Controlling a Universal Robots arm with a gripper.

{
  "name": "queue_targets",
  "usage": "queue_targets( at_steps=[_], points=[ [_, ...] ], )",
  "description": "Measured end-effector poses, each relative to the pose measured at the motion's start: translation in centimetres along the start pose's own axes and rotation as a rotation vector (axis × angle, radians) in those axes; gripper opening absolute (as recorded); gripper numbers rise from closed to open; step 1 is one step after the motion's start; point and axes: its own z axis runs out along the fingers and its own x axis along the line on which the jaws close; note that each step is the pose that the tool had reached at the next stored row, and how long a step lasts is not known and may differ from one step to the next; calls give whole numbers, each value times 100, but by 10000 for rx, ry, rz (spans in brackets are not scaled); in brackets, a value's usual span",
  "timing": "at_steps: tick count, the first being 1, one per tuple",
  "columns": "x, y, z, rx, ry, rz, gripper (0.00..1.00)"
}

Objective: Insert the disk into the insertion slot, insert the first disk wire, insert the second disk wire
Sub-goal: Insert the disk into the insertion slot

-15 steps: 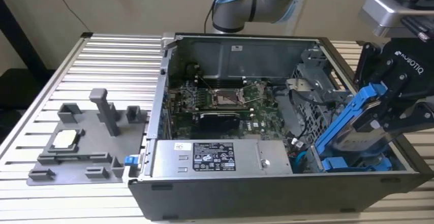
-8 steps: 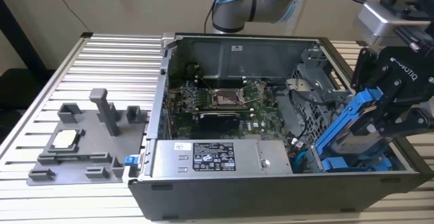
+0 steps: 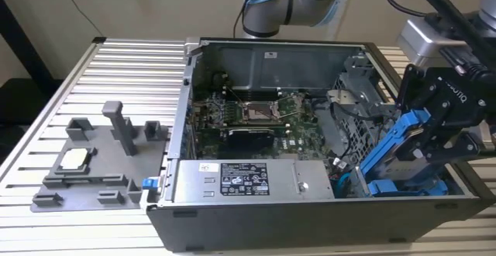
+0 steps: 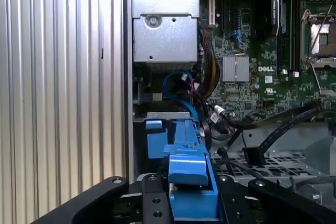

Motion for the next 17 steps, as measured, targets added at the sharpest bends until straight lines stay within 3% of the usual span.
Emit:
queue_targets(
  at_steps=[4,12,15,17],
  points=[
    [1,-2,46,0,-2,0,33],
    [2,-2,55,0,-1,0,34],
    [2,-2,46,0,-4,0,47],
    [0,-1,15,0,-3,1,47]
  ],
)
